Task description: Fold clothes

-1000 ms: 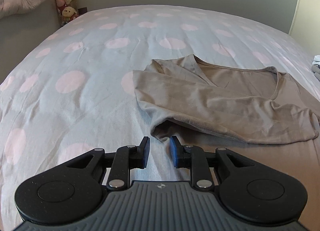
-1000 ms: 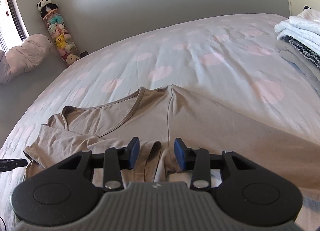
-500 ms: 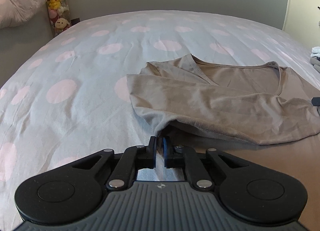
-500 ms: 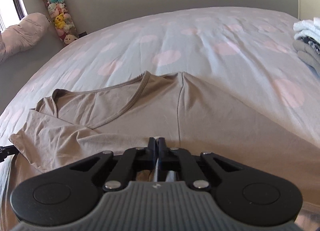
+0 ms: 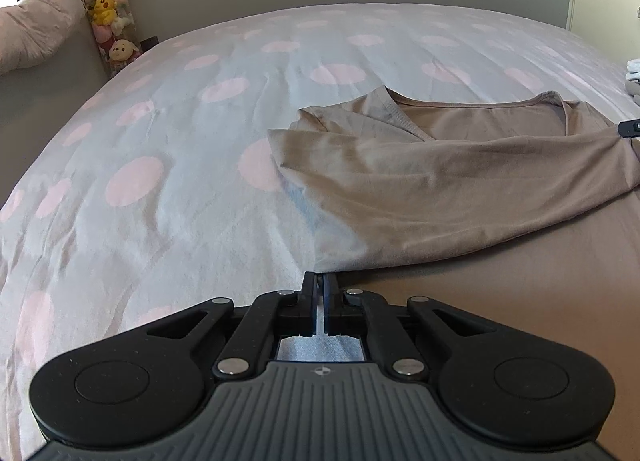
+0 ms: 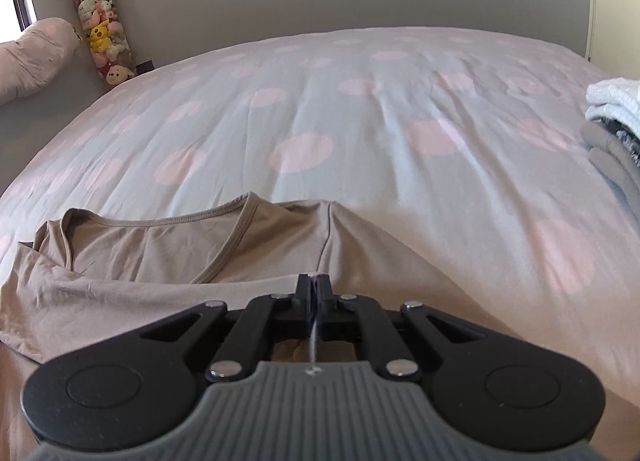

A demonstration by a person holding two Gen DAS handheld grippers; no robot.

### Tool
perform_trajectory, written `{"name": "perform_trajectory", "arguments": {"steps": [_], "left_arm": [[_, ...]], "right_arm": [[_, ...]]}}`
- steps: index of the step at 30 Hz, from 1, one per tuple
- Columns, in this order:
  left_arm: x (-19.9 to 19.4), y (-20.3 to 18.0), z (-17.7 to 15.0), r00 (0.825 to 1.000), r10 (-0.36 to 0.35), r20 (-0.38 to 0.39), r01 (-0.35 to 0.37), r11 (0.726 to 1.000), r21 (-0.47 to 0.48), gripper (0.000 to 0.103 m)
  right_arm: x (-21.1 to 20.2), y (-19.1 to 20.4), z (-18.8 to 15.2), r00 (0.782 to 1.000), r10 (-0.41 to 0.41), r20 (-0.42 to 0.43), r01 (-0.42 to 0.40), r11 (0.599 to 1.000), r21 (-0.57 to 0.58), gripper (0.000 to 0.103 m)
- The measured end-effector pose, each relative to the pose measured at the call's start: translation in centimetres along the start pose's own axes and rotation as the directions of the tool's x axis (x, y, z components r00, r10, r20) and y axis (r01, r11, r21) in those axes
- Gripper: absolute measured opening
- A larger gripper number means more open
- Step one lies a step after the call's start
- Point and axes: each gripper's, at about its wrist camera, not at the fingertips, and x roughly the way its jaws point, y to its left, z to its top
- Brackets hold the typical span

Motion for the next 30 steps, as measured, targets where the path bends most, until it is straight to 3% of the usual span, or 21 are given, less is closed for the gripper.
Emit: {"name": "perform_trajectory", "arguments": {"steps": [2,7,12,17,20,24,27,28,30], "left_arm": [[0.0,0.2,0.1,1.0,0.0,-0.011,0.0,1.0,0.0,0.001],[0.0,0.9,-0.2,1.0,0.002,-0.027,-0.003,1.0,-0.024,0.0],[-0.1,1.0,-0.2,1.0,0.0,-0.022,-0.001,0.999,-0.038,0.0],[0.0,0.6,-0.4,1.0,0.008,-0.022,-0.008,1.0,-0.012,0.0],[0.1,0.6,-0.4,1.0,0.007,-0.026,-0.008,1.0,-0.013,0.0],[0.3,0.5,-0.3,0.999,0.012,-0.039,-0.012,1.0,0.002,0.0],[0.3,0.5,-0.3,0.999,0.024,-0.047,-0.023,1.0,0.012,0.0],[0.3,0.6,-0.3,0.998,0.03,-0.051,-0.029,1.0,0.01,0.0],[0.3,0.9,-0.3,0.998,0.04,-0.057,-0.04,0.999,0.0,0.0]], "right_arm": [[0.1,-0.5,-0.4,1.0,-0.011,-0.009,0.011,0.999,0.037,0.011],[-2.4,-1.1,-1.6,0.999,0.016,0.036,-0.019,0.997,0.074,0.011],[-4.1,0.7,-3.6,0.997,0.062,0.049,-0.061,0.998,-0.022,0.011],[-3.0,1.7,-4.8,0.999,0.052,-0.006,-0.052,0.995,-0.083,0.014],[-2.7,1.4,-5.5,0.999,0.026,-0.024,-0.028,0.995,-0.091,0.004],[-3.2,0.3,-5.7,0.999,0.027,-0.02,-0.028,0.998,-0.06,0.004],[-3.5,-0.5,-5.7,0.999,0.029,-0.027,-0.03,0.999,-0.031,0.017],[-3.8,-0.7,-5.7,0.999,0.027,-0.028,-0.028,0.999,-0.024,0.026],[-4.6,-1.2,-5.8,1.0,0.013,-0.027,-0.013,1.0,-0.015,0.026]]}}
